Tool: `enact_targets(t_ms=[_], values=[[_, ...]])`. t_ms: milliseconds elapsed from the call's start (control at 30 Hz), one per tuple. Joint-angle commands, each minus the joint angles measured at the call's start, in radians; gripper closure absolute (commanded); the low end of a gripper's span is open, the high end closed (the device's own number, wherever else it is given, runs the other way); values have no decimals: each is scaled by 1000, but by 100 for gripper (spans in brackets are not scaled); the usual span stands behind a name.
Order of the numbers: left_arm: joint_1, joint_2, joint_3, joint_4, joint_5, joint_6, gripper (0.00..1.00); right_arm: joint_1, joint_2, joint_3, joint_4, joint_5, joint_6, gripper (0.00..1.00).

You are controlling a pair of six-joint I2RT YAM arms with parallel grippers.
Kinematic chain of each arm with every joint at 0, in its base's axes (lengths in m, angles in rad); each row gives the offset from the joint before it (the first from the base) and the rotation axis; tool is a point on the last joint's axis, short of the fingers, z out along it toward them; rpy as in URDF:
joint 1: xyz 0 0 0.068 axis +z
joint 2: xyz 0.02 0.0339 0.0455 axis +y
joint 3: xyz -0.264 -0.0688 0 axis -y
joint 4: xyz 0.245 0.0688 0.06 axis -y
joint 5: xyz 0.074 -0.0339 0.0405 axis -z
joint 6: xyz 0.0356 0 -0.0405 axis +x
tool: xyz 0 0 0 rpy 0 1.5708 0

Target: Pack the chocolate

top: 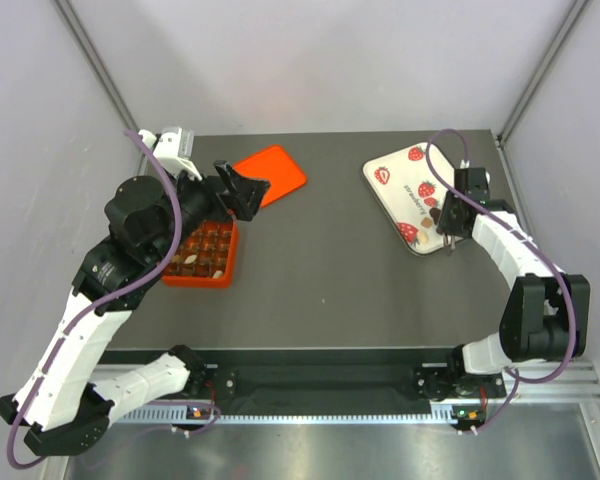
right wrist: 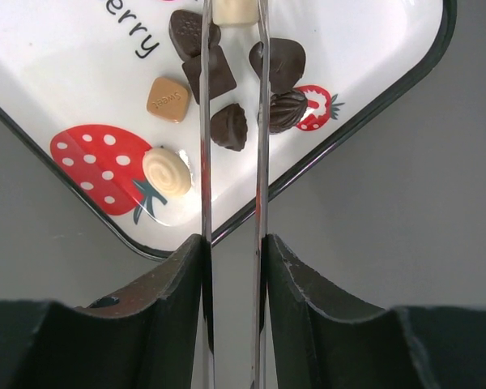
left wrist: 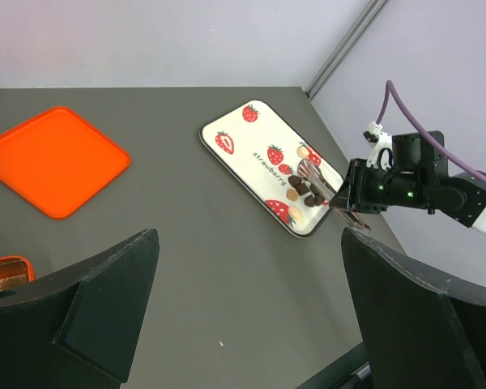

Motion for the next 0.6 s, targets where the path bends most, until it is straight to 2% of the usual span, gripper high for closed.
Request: enact_targets(t_ms=[0,333,433,533,567], values=[[4,-18,4,36,-6,10,1,-13,0,35,61,-7,-18,67],[3,-2,36,35,2,15,1,15,-77,106,64,-22,-37,71],[3,5,61,36,6,18,1,61,-107,113,77,-21,-12,72],[3,8,72,39,-3,29,1,165,-127,65,182,-28,50,72],[3,8,72,38,-8,32,1,235,-128,54,214,-28,67,72]])
